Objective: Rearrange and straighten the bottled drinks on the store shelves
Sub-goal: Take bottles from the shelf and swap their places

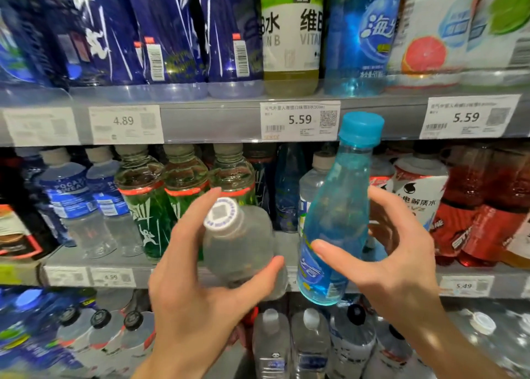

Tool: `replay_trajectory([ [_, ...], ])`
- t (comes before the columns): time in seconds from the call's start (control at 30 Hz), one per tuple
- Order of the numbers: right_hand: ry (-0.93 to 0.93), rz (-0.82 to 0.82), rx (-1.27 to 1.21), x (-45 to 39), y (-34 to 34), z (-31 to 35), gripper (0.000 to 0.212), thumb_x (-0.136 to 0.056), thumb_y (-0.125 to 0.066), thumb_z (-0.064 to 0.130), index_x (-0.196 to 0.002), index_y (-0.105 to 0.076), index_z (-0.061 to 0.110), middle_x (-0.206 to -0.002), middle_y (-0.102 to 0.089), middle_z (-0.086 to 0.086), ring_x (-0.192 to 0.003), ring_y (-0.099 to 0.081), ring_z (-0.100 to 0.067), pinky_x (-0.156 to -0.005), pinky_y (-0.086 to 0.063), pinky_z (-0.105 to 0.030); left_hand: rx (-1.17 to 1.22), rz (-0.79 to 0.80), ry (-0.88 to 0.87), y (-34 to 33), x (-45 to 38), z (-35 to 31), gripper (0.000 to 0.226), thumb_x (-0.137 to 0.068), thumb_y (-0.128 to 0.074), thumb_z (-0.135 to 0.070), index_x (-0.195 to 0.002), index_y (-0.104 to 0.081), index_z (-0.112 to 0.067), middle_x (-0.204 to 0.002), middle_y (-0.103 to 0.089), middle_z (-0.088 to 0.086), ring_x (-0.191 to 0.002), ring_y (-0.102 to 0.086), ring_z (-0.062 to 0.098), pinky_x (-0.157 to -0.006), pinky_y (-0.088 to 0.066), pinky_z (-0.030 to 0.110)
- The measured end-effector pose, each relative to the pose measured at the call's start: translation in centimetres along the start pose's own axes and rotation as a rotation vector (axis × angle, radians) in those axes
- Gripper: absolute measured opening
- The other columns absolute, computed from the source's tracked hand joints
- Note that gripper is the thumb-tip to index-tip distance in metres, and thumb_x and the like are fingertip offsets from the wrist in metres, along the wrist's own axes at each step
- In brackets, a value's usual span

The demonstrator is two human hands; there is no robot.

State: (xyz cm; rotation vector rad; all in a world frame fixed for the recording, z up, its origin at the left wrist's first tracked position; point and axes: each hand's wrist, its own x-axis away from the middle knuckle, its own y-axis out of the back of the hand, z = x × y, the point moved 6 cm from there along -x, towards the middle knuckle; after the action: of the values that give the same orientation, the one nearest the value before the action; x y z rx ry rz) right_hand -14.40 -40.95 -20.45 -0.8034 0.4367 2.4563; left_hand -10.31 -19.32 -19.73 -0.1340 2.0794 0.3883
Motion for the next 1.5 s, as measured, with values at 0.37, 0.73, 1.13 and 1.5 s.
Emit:
replay_trajectory([
  [0.37, 0.065, 0.022, 0.101, -0.5, -6.0, -1.0, 0.070, -0.058, -0.093, 0.031, -0.116, -0.054, 0.039, -0.109, -0.064, 0.029, -0.102, -0.062, 0.009, -0.085, -0.047, -0.004, -0.063, 0.025, 0.140, 3.7, 1.8, 3.1, 0.082, -0.057, -0.078, -0.052, -0.134, -0.053, -0.037, -0.119, -0.056, -0.042, -0.104, -0.059, -0.013, -0.084, -0.048, 0.005],
  [0.73, 0.106, -0.115, 0.388, -0.3, -8.5, -2.9, 0.075, -0.056, -0.095, 0.033, -0.121, -0.066, 0.013, -0.114, -0.054, 0.002, -0.103, -0.051, -0.006, -0.093, -0.044, -0.013, -0.052, -0.032, 0.210, 5.2, 1.7, 4.7, 0.090, -0.058, -0.078, -0.056, -0.141, -0.047, -0.038, -0.124, -0.057, -0.036, -0.112, -0.059, -0.006, -0.084, -0.052, 0.012],
  [1.13, 0.073, -0.168, 0.559, 0.1, -8.9, -3.6, 0.086, -0.074, -0.083, 0.040, -0.148, -0.044, 0.023, -0.121, -0.065, 0.004, -0.108, -0.050, -0.012, -0.084, -0.036, -0.017, -0.066, -0.030, 0.215, 5.3, 1.8, 4.6, 0.086, -0.059, -0.077, -0.058, -0.138, -0.049, -0.039, -0.124, -0.059, -0.031, -0.110, -0.060, -0.006, -0.081, -0.057, 0.023],
  [1.5, 0.142, -0.111, 0.635, 0.0, -9.6, -3.6, 0.074, -0.085, -0.076, 0.026, -0.149, -0.041, 0.009, -0.149, -0.047, -0.007, -0.122, -0.044, -0.009, -0.081, -0.056, -0.036, -0.041, -0.018, 0.202, 4.7, 1.6, 4.4, 0.087, -0.058, -0.078, -0.056, -0.138, -0.052, -0.033, -0.125, -0.059, -0.028, -0.112, -0.059, -0.006, -0.082, -0.056, 0.018],
])
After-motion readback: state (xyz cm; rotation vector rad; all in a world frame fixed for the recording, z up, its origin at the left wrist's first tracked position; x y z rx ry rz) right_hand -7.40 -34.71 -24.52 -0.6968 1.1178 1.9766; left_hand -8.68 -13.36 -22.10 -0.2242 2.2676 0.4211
